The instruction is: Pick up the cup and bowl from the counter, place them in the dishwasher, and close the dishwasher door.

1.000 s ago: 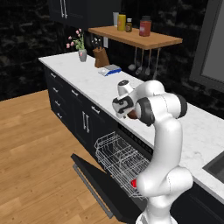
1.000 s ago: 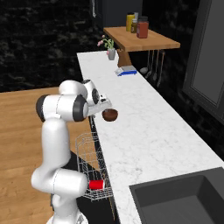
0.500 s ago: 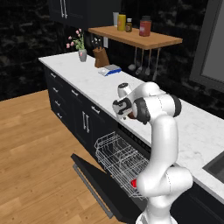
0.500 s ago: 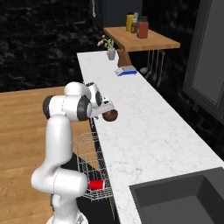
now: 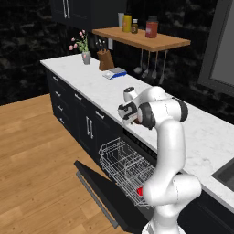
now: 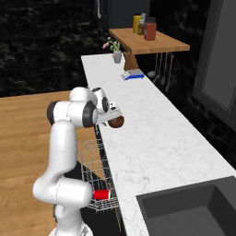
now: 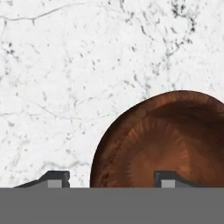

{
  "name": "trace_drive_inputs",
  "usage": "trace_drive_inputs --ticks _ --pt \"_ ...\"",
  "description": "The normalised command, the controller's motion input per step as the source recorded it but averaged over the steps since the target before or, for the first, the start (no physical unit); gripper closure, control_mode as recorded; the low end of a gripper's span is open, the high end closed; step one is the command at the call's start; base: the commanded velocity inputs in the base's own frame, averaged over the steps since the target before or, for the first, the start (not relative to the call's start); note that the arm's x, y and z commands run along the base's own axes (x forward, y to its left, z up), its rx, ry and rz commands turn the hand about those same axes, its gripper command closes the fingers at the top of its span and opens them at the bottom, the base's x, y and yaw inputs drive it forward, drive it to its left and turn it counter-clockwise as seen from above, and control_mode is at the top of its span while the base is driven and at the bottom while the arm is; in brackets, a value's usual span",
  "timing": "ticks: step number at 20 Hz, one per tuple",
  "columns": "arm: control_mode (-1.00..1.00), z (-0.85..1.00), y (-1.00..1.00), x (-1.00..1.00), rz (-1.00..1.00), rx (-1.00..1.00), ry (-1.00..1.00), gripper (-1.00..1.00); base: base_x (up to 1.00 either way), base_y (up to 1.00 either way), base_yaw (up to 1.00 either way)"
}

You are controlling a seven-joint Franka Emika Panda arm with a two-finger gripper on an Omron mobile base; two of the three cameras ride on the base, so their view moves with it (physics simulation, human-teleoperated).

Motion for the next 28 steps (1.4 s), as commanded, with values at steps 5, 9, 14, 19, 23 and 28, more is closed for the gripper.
trace_drive_inputs --ticks 5,9,14,19,23,28 --pt "-1.00 -0.03 0.00 -0.63 0.00 0.00 0.00 1.00 0.00 0.00 0.00" --pt "-1.00 -0.02 0.00 -0.92 0.00 0.00 0.00 1.00 0.00 0.00 0.00" --pt "-1.00 0.00 0.17 -1.00 0.00 0.01 0.00 1.00 0.00 0.00 0.00" --pt "-1.00 0.01 0.69 -1.00 0.00 0.02 0.00 1.00 0.00 0.00 0.00" --pt "-1.00 0.02 0.91 -0.94 0.00 0.02 0.06 1.00 0.00 0.00 0.00" --pt "-1.00 -0.23 0.72 -0.20 0.00 0.00 0.11 1.00 0.00 0.00 0.00"
